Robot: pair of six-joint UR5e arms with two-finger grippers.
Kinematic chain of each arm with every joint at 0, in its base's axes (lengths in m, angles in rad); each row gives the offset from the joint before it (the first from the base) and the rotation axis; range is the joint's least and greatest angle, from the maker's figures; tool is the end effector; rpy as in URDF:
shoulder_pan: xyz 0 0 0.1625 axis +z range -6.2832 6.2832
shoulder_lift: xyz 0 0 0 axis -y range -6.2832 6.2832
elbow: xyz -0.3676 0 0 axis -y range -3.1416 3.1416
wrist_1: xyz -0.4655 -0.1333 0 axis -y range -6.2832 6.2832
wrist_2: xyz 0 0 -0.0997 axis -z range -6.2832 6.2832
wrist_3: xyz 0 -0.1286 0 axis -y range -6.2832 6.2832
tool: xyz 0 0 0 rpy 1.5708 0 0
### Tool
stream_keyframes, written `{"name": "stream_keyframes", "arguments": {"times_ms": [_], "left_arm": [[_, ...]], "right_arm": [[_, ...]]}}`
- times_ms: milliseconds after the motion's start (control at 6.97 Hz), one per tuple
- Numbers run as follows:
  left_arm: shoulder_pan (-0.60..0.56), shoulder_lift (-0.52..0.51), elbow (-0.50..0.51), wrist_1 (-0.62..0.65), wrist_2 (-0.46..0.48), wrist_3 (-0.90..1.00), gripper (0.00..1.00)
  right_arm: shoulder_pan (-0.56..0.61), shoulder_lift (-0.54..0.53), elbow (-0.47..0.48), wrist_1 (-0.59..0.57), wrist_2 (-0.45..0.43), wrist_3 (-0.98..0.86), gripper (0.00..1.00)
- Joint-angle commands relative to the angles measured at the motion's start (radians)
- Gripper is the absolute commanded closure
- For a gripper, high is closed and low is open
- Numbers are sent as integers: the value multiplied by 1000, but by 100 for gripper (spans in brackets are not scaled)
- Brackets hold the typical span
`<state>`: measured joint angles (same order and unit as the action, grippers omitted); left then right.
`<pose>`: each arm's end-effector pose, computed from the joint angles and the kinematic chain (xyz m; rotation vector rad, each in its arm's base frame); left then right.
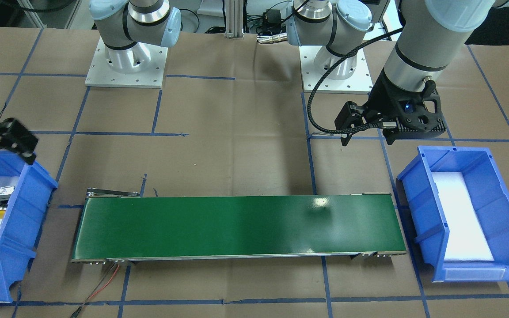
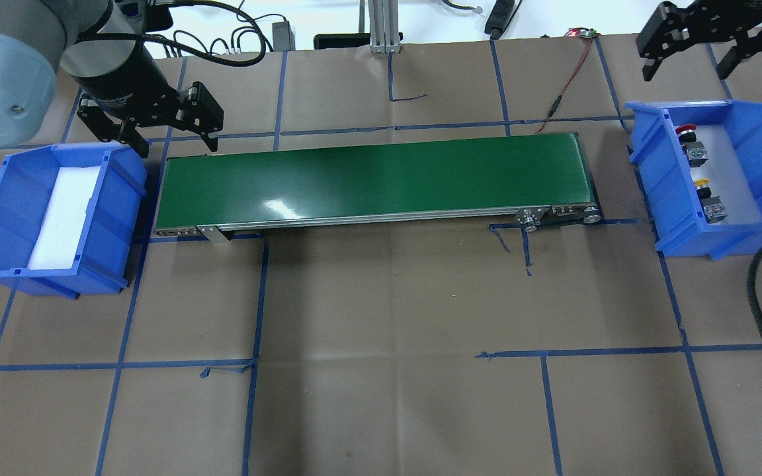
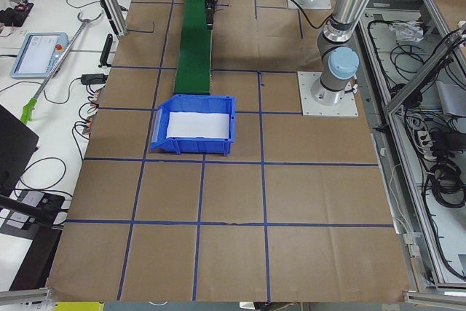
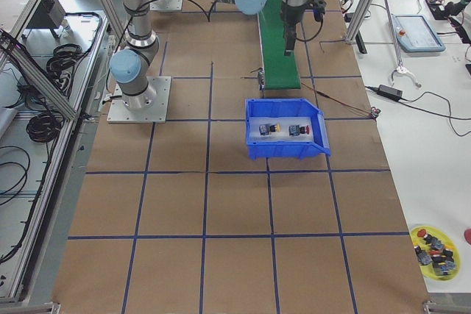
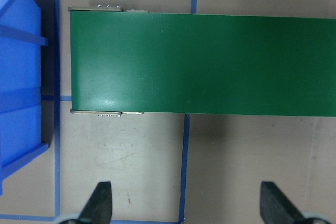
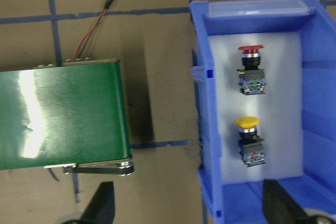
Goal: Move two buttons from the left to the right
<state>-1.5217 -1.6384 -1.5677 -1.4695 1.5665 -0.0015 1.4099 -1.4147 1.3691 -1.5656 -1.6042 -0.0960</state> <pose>-0.1046 -0.5996 0.3744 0.0792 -3.1366 0.0579 0.0269 -0.6395 0.4225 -0.1017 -3.1011 0.0555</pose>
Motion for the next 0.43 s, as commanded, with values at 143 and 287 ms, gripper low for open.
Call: {"name": "stream_keyframes", "arguments": {"times_ms": [143,287], "left_arm": [[0,0,-2,0,9,0,0],[0,0,-2,0,10,-2,0]], "right_arm": [[226,-99,80,30,4,232,0],[253,-105,120,27,-6,240,1]]}}
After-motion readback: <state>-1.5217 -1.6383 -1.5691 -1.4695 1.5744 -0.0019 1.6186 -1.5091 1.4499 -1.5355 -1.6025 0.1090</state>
